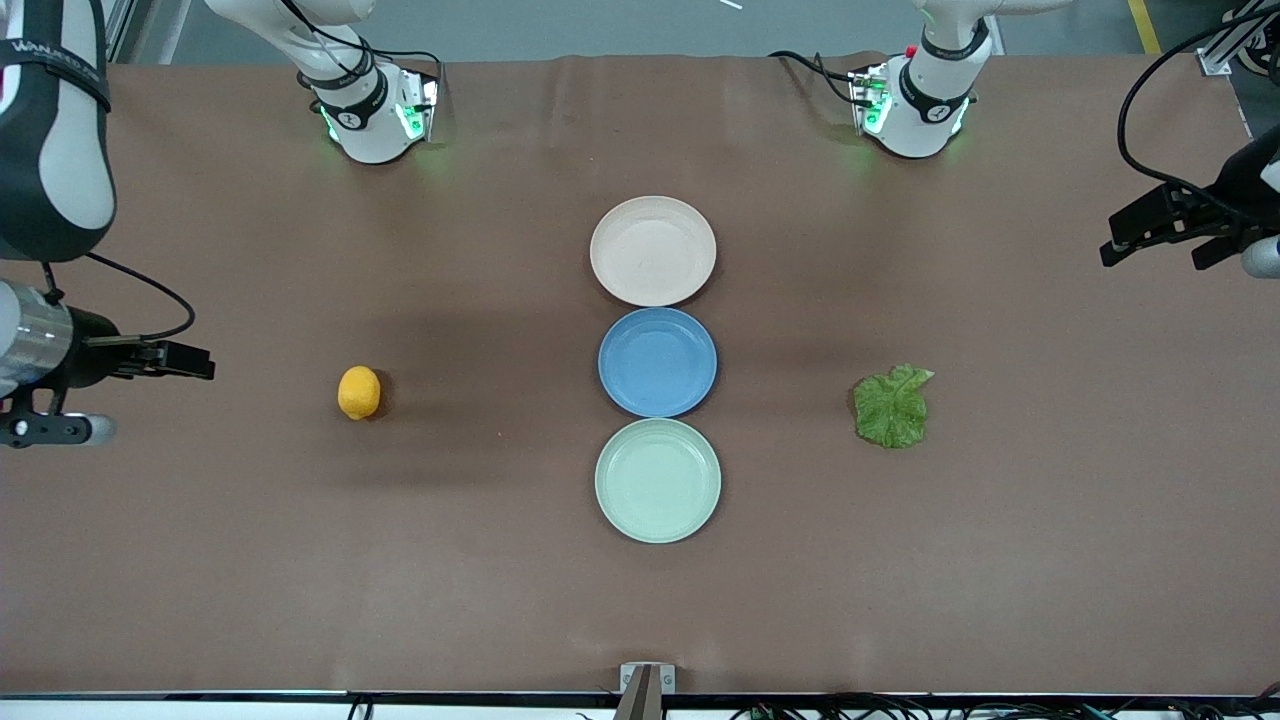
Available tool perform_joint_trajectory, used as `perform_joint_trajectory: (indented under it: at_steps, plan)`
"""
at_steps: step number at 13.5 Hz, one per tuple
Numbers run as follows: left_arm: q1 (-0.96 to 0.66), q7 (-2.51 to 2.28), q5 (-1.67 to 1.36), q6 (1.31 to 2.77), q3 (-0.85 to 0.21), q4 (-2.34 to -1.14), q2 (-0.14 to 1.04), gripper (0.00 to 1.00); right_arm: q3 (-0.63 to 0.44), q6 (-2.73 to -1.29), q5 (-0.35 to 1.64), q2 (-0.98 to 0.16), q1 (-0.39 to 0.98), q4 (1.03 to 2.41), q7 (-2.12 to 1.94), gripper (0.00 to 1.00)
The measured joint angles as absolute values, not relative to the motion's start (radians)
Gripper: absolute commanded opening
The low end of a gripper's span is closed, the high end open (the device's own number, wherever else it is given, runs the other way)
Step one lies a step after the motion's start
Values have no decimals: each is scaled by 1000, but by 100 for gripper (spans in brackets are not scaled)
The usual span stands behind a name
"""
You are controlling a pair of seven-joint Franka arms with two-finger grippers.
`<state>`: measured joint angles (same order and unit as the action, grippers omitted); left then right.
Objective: Pick lemon and lettuce from plates
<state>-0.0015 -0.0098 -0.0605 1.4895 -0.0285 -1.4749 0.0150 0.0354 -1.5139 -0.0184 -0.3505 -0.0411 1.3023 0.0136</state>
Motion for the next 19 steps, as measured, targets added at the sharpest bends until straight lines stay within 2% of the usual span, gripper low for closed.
perform_joint_trajectory:
  at_steps: [6, 12, 14, 19]
  plan:
    - [11, -10, -60, 1478, -24, -1491, -18, 100, 51, -1510, -18, -315, -37, 1279, 14, 100]
    - [11, -10, -60, 1482, -24, -1493, -18, 100, 54, -1454, -15, -276, -33, 1328, 14, 100]
    - [11, -10, -59, 1483, -24, -1493, -18, 100, 44, -1475, 7, -224, -42, 1394, 14, 100]
    - [8, -9, -15, 1494, -29, -1494, -17, 100, 43, -1593, 19, 7, -42, 1676, 14, 100]
